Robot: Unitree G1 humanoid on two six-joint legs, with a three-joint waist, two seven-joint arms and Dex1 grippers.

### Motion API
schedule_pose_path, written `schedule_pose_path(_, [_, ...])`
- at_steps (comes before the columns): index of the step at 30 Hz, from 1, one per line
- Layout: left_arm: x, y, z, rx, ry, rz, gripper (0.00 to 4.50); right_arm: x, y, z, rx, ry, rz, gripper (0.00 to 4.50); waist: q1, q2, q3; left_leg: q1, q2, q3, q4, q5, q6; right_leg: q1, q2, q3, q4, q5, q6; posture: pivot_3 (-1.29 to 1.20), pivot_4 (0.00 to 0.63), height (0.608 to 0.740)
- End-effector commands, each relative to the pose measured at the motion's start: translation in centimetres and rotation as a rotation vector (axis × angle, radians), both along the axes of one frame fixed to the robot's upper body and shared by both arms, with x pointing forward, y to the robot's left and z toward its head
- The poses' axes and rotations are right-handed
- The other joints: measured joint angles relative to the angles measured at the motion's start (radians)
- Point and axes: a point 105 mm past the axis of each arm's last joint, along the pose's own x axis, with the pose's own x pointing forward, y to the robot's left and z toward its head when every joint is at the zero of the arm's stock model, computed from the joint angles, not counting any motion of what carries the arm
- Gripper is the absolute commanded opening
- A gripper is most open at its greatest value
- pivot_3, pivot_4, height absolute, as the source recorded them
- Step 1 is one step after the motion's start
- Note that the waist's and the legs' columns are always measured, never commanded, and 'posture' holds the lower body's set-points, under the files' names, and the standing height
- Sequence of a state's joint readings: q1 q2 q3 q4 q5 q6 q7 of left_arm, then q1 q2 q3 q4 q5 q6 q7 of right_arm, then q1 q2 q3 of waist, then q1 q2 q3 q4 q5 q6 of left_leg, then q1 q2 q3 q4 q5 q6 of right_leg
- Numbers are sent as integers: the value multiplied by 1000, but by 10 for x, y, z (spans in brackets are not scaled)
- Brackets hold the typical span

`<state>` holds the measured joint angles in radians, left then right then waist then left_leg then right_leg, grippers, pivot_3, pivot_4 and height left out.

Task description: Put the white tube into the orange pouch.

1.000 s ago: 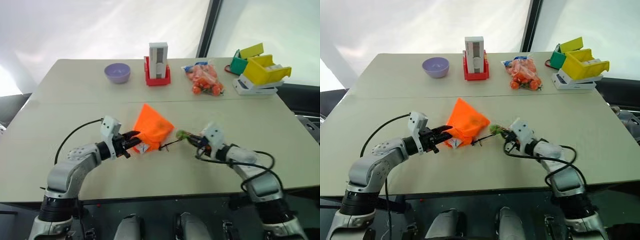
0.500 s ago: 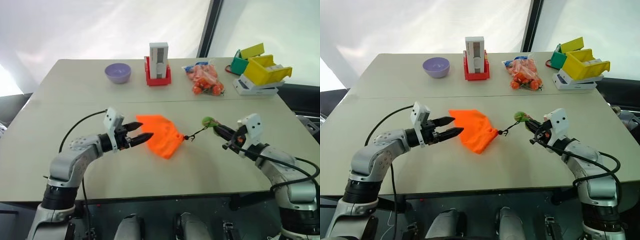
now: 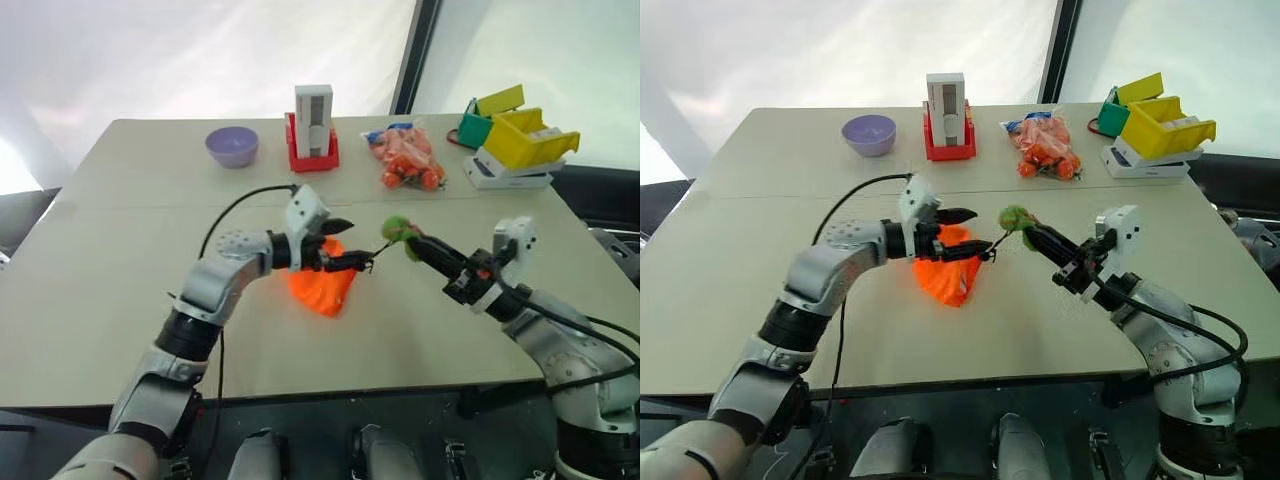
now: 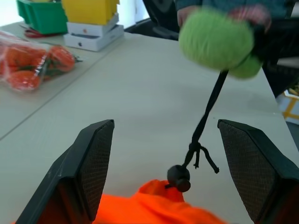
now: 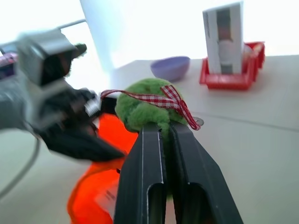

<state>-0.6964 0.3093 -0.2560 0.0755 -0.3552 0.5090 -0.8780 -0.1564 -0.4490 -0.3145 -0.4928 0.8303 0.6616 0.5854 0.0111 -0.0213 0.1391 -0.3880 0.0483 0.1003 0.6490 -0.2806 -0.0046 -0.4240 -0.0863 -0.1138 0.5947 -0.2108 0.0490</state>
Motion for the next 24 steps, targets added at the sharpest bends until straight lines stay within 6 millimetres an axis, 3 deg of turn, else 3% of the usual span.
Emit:
schedule_pose_path(1, [0,7,10,0,-39,-33,3782,-7,-1,27,69,-87,1,0,1,0,0,0,0,0,0,0,0,0,0,0,0,0,0,0,150,740])
schedule_pose_path(7, [-7,17,1,16,0,-86,3782,-8,6,27,66,-74,29,0,2,0,0,0,1,0,0,0,0,0,-1,0,0,-1,-1,0,150,740])
schedule_pose_path(17, [-1,13,10,-48,31,-117,3782,-6,14,20,50,-56,51,0,2,0,0,-1,0,0,2,0,0,0,-2,0,0,0,0,0,150,740])
schedule_pose_path(24, [3,17,4,3,-63,-78,3782,7,2,8,68,-17,-53,0,2,0,0,-1,0,0,2,0,0,0,-2,0,0,0,0,0,150,740])
